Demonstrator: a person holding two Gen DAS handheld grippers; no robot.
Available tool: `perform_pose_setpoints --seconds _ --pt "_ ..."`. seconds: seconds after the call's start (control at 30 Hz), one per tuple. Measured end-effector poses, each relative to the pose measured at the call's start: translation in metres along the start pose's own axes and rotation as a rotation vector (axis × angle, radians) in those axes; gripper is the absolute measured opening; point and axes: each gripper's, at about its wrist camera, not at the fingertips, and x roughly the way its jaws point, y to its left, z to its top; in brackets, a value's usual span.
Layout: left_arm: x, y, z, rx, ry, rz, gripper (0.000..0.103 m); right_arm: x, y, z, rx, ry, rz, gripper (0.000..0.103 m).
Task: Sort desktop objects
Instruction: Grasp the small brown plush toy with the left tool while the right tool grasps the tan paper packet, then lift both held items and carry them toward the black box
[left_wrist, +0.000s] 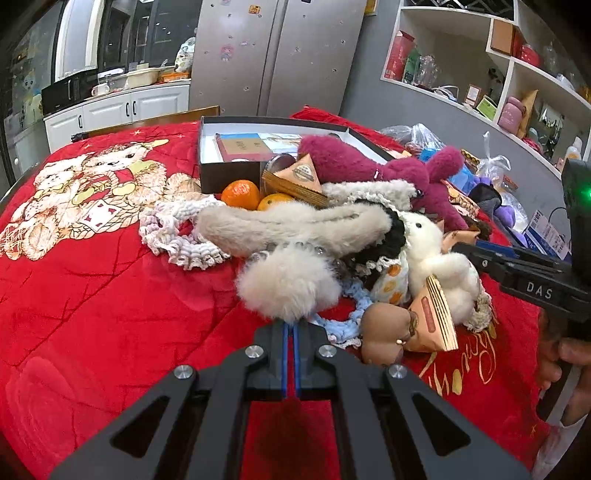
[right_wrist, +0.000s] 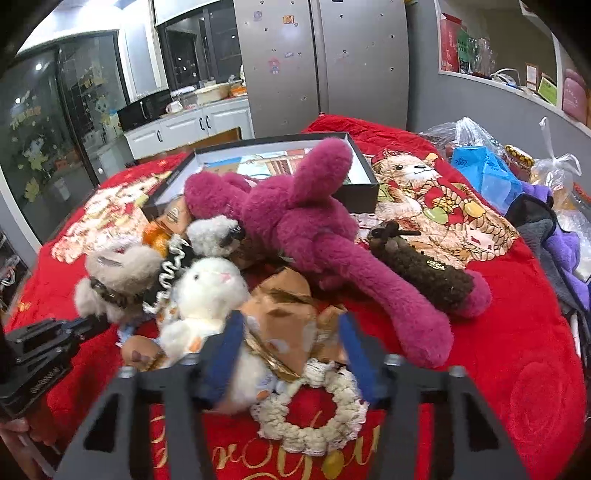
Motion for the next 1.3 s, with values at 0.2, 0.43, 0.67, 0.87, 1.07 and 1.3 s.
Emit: perform_pose_setpoints --seconds 0.2,0.43,0.67,0.87,1.07,1.3 --pt "-0.001 -0.002 -0.001 0.005 -0.001 -0.002 0.002 -0.002 0.001 -0.002 -0.018 -0.02 0.002 0.035" --pt "0.001 -0.002 -0.002 0.0 0.008 0.002 0.002 -0.006 0.001 -0.001 -0.02 -0.026 0.027 0.026" --pt "0.001 0.0 -0.002 -0.011 0.008 -0.006 0.002 0.0 0.01 -0.001 -0.064 -0.005 -0.008 0.054" --pt "0.001 0.005 -0.001 -0.029 0.008 -0.008 0.002 0.008 0.007 0.001 -0.046 -0.007 0.003 0.053" --pt "-0.001 0.009 0.0 -0.04 0.004 -0.015 0.002 0.011 0.007 0.001 -0.045 -0.009 0.006 0.037" --pt "0.001 -0.001 -0.003 -0.012 0.016 -0.05 0.011 0.008 0.006 0.001 -0.034 -0.017 0.01 0.034"
